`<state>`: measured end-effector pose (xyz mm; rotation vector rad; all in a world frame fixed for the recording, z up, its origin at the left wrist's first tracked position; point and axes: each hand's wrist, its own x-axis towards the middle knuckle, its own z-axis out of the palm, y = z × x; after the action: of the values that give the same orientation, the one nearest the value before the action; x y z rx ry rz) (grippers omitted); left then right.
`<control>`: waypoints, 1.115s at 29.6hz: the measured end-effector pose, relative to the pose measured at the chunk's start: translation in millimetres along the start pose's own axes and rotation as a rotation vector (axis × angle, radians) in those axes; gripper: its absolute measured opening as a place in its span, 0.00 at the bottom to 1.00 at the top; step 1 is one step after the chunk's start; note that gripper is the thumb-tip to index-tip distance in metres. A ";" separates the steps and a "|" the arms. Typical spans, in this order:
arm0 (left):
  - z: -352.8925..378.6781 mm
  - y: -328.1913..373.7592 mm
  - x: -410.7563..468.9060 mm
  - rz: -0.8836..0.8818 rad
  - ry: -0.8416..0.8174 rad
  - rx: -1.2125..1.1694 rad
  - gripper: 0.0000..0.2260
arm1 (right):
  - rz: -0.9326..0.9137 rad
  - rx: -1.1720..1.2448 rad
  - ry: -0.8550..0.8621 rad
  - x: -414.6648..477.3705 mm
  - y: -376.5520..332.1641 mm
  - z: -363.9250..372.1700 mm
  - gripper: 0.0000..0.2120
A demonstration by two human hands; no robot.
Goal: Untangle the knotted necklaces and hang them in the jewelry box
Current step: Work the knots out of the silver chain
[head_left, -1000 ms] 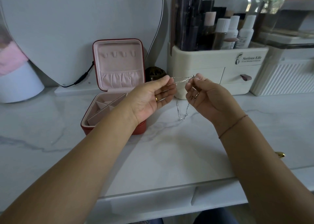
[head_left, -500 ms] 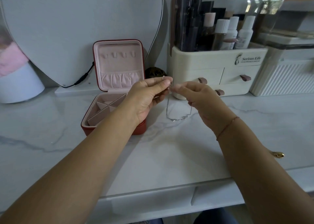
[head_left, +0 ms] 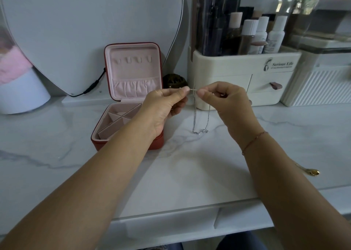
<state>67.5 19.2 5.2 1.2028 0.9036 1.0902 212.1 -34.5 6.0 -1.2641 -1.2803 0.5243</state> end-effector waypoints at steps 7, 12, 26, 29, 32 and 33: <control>-7.9 12.0 2.1 -0.188 -0.098 -0.498 0.10 | -0.035 -0.164 -0.127 0.6 4.1 2.4 0.06; -16.9 15.3 4.6 -0.158 -0.100 -0.591 0.08 | -0.129 -0.434 -0.248 -3.8 4.7 4.9 0.05; -18.3 25.5 -3.2 -0.050 -0.389 -0.378 0.22 | -0.031 -0.457 -0.233 -1.8 9.8 8.3 0.15; -15.8 23.9 -3.2 0.019 -0.425 -0.330 0.24 | -0.022 -0.351 -0.196 -2.5 8.9 5.0 0.11; -13.4 22.0 -2.7 0.085 -0.449 -0.310 0.25 | -0.028 -0.258 -0.196 -2.4 10.2 1.4 0.03; -12.7 21.8 -2.9 0.098 -0.459 -0.323 0.25 | -0.032 -0.239 -0.193 -2.6 10.4 1.8 0.04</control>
<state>51.2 20.1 24.6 1.1649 0.3049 0.9380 213.2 -32.8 -4.7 -1.4141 -1.5581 0.4899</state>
